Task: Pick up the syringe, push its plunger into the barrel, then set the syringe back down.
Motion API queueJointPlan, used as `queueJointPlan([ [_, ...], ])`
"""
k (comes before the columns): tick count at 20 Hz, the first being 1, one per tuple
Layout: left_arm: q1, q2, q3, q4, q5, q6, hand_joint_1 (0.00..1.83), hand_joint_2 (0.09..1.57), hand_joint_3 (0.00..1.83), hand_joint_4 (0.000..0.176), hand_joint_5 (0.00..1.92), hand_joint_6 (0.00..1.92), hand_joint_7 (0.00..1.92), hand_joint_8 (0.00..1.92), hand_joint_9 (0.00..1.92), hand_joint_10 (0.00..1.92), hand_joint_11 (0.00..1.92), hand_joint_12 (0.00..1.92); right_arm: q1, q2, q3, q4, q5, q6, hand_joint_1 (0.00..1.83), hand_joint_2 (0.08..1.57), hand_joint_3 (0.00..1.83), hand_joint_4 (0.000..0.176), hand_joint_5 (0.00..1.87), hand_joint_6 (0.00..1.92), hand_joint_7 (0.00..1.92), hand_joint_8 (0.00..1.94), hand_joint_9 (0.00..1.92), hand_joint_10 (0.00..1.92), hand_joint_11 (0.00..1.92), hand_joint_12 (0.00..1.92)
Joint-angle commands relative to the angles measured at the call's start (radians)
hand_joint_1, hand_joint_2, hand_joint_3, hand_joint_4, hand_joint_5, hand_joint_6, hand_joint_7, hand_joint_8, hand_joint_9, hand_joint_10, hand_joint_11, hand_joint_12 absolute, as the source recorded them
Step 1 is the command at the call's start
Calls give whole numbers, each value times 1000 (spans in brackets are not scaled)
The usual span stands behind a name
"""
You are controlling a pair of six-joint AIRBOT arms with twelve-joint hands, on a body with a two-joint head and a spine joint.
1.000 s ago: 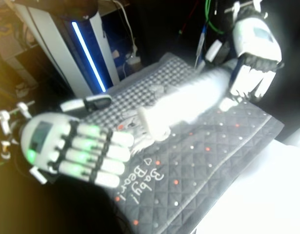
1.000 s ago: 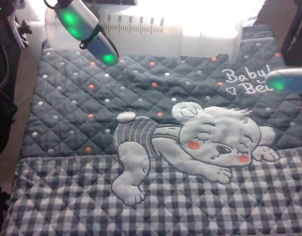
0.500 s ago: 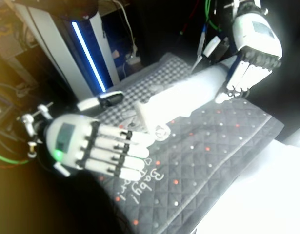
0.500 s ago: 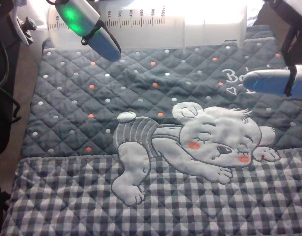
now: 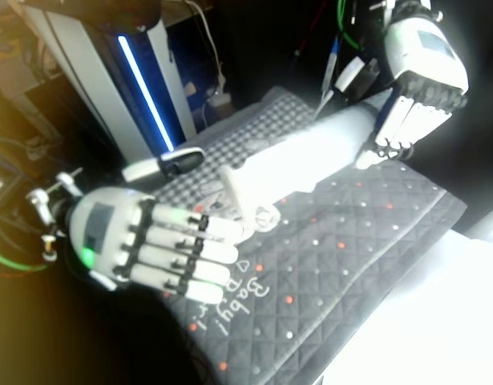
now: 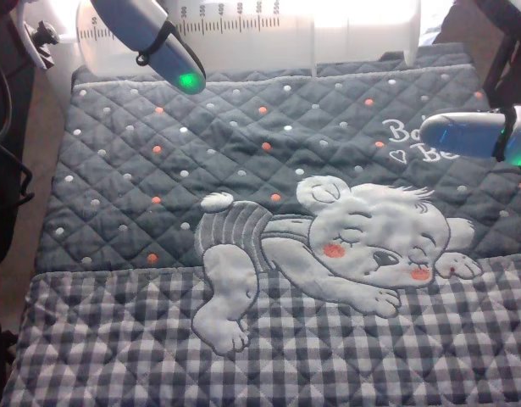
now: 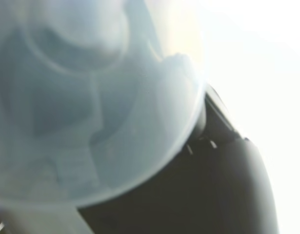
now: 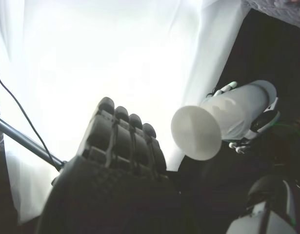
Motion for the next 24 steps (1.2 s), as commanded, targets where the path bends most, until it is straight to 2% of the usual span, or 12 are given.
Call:
queueJointPlan([
  [1, -10, -3, 5, -65, -71, -3, 1590, 691, 887, 0, 1233, 1921, 1468, 1921, 1557, 1921, 1618, 1921, 12, 11, -7, -6, 151, 7, 333, 667, 0, 0, 0, 0, 0, 0, 0, 0, 0, 3],
  [5, -3, -10, 19, -115, -71, 23, 1601, 667, 933, 0, 1246, 1921, 1452, 1921, 1538, 1921, 1600, 1921, 7, 17, -38, -16, 203, 7, 291, 713, 12, 0, 0, 0, 0, 0, 0, 0, 0, 0],
  [7, 3, -14, 26, -136, -72, 30, 1624, 640, 965, 0, 1238, 1921, 1444, 1921, 1532, 1921, 1601, 1921, 7, 11, -46, -27, 215, 7, 332, 695, 1, 0, 0, 0, 0, 0, 0, 0, 0, 0],
  [10, 13, -24, 42, -189, -84, 52, 1655, 606, 1043, 0, 1290, 1921, 1460, 1921, 1549, 1921, 1613, 1921, 7, 2, -56, -37, 220, 7, 266, 815, 14, 0, 0, 0, 0, 0, 0, 0, 0, 0],
  [13, 15, -27, 46, -206, -94, 52, 1632, 618, 1013, 0, 1278, 1921, 1440, 1921, 1523, 1921, 1553, 1921, 6, -8, -56, -39, 221, 7, 164, 852, 20, 0, 0, 0, 0, 0, 0, 0, 0, 0],
  [19, 13, -34, 47, -239, -127, 52, 1645, 626, 985, 0, 1282, 1921, 1434, 1921, 1533, 1921, 1597, 1921, 5, -30, -48, -38, 220, 7, 67, 940, 14, 0, 0, 0, 0, 0, 0, 0, 0, 0],
  [22, 6, -35, 38, -239, -146, 51, 1658, 651, 942, 0, 1264, 1921, 1406, 1921, 1513, 1921, 1591, 1921, 5, -38, -41, -30, 216, 7, 72, 836, 0, 0, 0, 0, 0, 0, 0, 0, 0, 0],
  [24, -1, -35, 32, -239, -157, 52, 1666, 661, 919, 0, 1272, 1921, 1379, 1921, 1475, 1921, 1544, 1921, 5, -41, -37, -26, 211, 7, 41, 818, 0, 0, 0, 0, 0, 0, 0, 0, 3, 1],
])
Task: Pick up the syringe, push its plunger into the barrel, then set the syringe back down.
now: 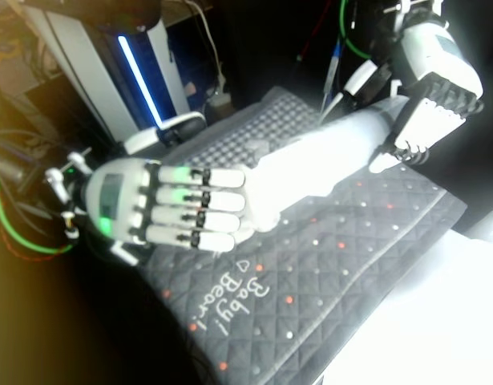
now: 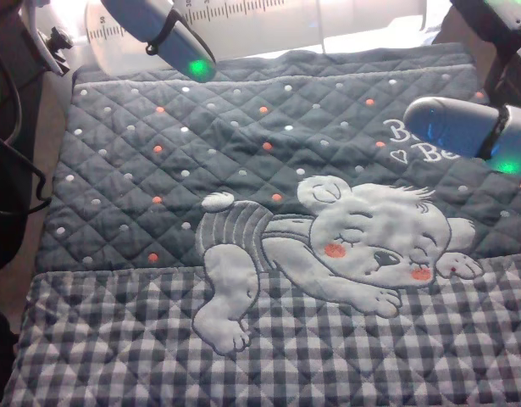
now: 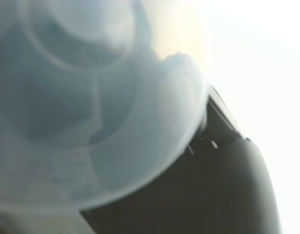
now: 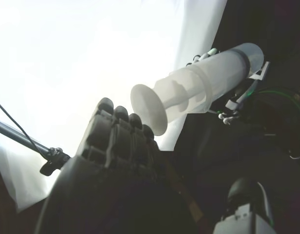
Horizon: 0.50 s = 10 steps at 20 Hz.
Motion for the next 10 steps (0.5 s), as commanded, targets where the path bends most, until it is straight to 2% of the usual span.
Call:
queueJointPlan([
  [1, -29, 0, -9, -54, -133, -21, 1658, 670, 921, 0, 1271, 1921, 1368, 1921, 1457, 1921, 1520, 1921, 6, 0, 5, -3, 113, 6, 31, 807, 0, 0, 0, 0, 0, 0, 0, 0, 0, 0],
  [4, -45, 0, -22, -41, -142, -21, 1603, 688, 899, 0, 1226, 1921, 1342, 1921, 1434, 1921, 1500, 1921, 6, -10, 14, 0, 109, 6, 99, 781, 0, 0, 0, 0, 0, 0, 0, 0, 0, 0],
  [10, -77, -10, -37, 0, -131, -21, 1593, 762, 765, 0, 1182, 1921, 1320, 1921, 1430, 1921, 1504, 1921, 13, -42, 31, -5, 103, 16, 95, 790, 0, 0, 0, 0, 0, 0, 0, 0, 0, 0],
])
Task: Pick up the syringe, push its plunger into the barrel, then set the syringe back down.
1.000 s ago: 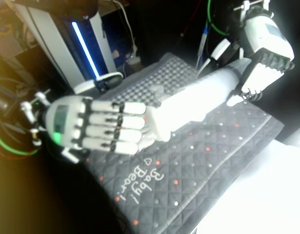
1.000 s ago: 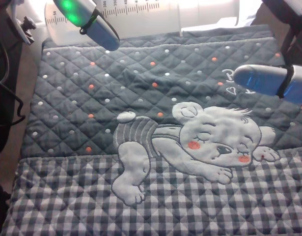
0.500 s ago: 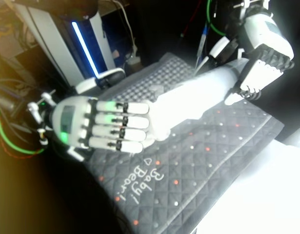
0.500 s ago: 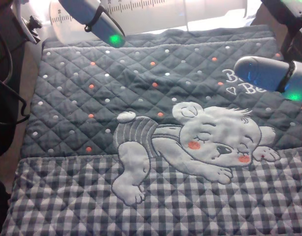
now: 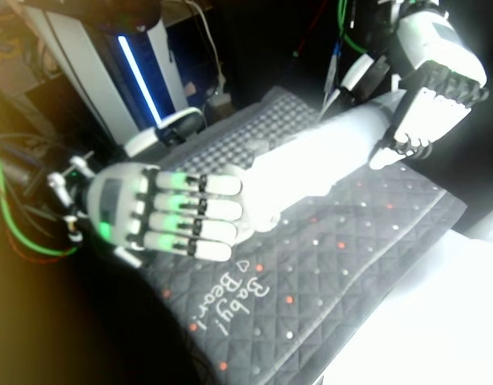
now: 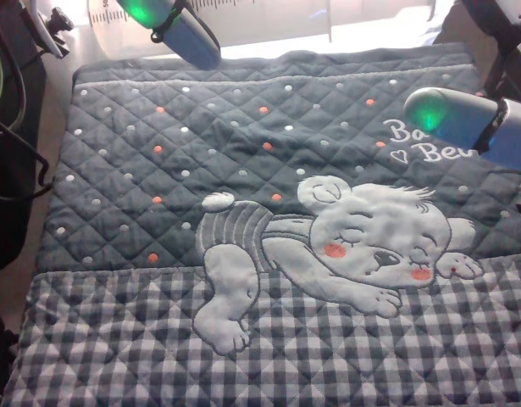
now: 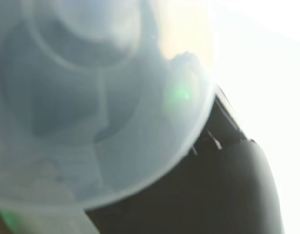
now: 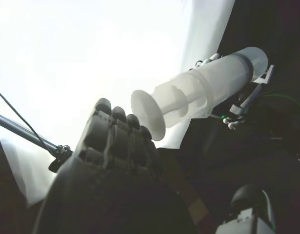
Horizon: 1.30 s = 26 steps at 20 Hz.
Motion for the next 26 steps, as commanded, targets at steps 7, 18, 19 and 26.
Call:
queueJointPlan([
  [7, -43, -36, -6, -41, -136, -35, 1662, 674, 850, 0, 1283, 1921, 1390, 1921, 1478, 1921, 1547, 1921, 39, -23, 8, -55, 61, 6, 13, 851, 13, 0, 0, 0, 0, 0, 0, 0, 0, 0],
  [18, -45, -78, 22, -41, -133, -43, 1694, 650, 880, 0, 1311, 1921, 1473, 1921, 1583, 1921, 1642, 1921, 58, -41, 12, -78, 50, 6, 0, 903, 18, 0, 0, 0, 0, 0, 0, 0, 0, 0],
  [19, -46, -81, 25, -42, -133, -44, 1701, 650, 862, 0, 1304, 1921, 1459, 1921, 1579, 1921, 1646, 1921, 58, -43, 12, -79, 49, 6, 0, 888, 9, 0, 0, 0, 0, 0, 0, 0, 0, 0],
  [26, -55, -102, 35, -44, -132, -44, 1670, 680, 862, 0, 1331, 1921, 1411, 1921, 1519, 1921, 1574, 1921, 63, -65, 24, -77, 48, 6, 0, 856, 0, 0, 0, 0, 0, 0, 0, 0, 0, 0],
])
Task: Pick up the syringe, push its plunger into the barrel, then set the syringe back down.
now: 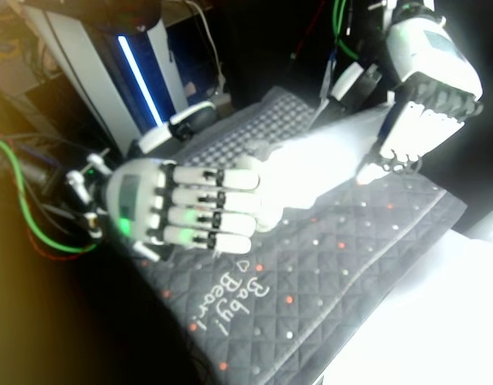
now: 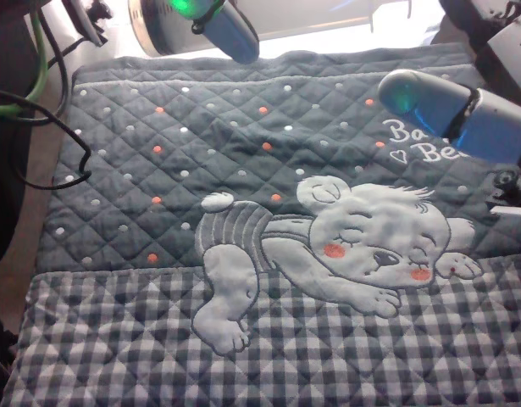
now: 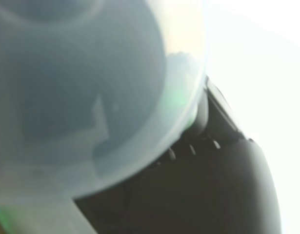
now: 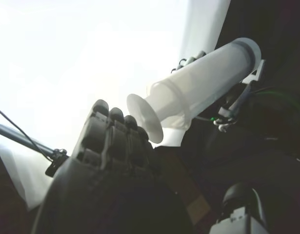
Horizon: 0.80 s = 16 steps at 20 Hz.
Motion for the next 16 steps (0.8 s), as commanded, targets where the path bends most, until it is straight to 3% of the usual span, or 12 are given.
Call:
queueJointPlan([
  [1, -28, -14, -4, -65, -148, -33, 1686, 688, 845, 0, 1343, 1921, 1425, 1921, 1531, 1921, 1597, 1921, 17, -9, 2, -56, 67, 5, 0, 825, 0, 0, 0, 0, 0, 0, 0, 0, 14, 6],
  [12, -27, -20, 3, -51, -131, -33, 1602, 695, 866, 0, 1325, 1921, 1442, 1921, 1541, 1921, 1595, 1921, 17, -18, 6, -57, 68, 5, 0, 830, 0, 0, 0, 0, 0, 0, 0, 0, 0, 0],
  [16, -16, -20, 1, 20, -92, -59, 1641, 721, 795, 0, 1287, 1921, 1482, 1921, 1607, 1921, 1668, 1921, 17, 8, -10, -61, 67, 6, 0, 870, 11, 0, 0, 0, 0, 0, 0, 0, 0, 0],
])
